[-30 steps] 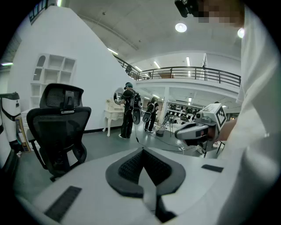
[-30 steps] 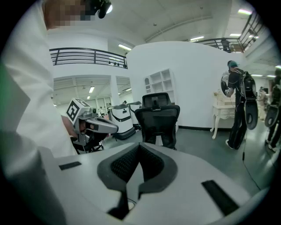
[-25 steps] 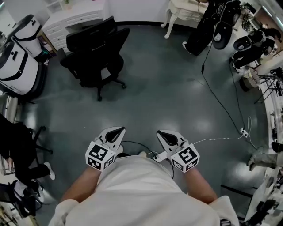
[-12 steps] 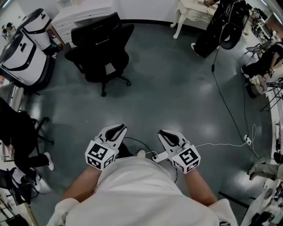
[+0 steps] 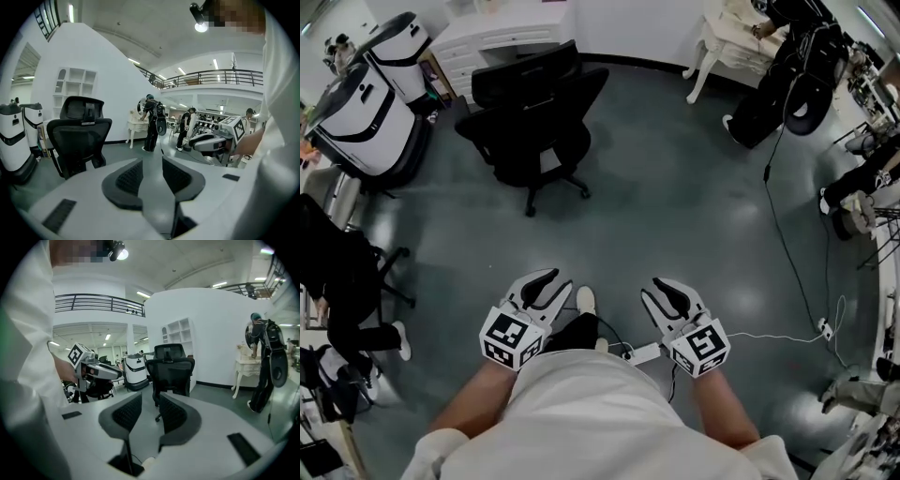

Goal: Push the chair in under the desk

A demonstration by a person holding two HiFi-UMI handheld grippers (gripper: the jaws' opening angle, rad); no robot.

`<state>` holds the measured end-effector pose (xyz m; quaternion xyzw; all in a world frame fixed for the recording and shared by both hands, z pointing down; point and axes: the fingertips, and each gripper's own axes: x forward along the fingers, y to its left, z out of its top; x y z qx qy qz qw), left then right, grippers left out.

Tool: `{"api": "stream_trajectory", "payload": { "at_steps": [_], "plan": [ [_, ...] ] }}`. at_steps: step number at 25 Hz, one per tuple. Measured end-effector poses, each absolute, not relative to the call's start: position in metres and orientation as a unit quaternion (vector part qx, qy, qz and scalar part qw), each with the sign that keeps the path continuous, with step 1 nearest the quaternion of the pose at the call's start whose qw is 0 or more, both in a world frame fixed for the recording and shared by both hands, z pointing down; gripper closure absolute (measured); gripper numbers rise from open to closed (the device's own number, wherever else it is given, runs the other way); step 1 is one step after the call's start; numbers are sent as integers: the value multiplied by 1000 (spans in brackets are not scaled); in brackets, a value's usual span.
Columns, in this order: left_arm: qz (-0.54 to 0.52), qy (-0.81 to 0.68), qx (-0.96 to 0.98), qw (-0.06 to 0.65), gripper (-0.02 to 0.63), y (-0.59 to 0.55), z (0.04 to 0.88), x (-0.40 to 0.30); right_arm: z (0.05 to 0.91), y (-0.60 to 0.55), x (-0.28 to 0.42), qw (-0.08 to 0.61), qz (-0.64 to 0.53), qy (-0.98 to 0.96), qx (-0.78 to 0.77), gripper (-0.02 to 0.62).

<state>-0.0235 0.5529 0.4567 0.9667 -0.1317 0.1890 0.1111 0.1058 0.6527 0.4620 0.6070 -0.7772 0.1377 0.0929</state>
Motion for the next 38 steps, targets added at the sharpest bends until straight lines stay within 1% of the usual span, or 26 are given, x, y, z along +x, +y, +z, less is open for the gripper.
{"api": "stream_trajectory", "payload": {
  "at_steps": [4, 14, 23, 38],
  "plan": [
    [186, -137, 966, 112, 477, 522, 457, -13, 456, 621, 120, 93, 139, -777, 607, 495],
    [170, -157, 966, 115, 480, 421, 457, 20, 455, 512, 161, 124, 139, -788, 587, 496],
    [158, -177, 964, 120, 482, 359, 459, 64, 458, 440, 197, 119, 138, -805, 565, 495],
    [146, -357, 912, 138, 485, 287, 450, 137, 456, 319, 296, 138, 98, -899, 403, 495]
  ]
}}
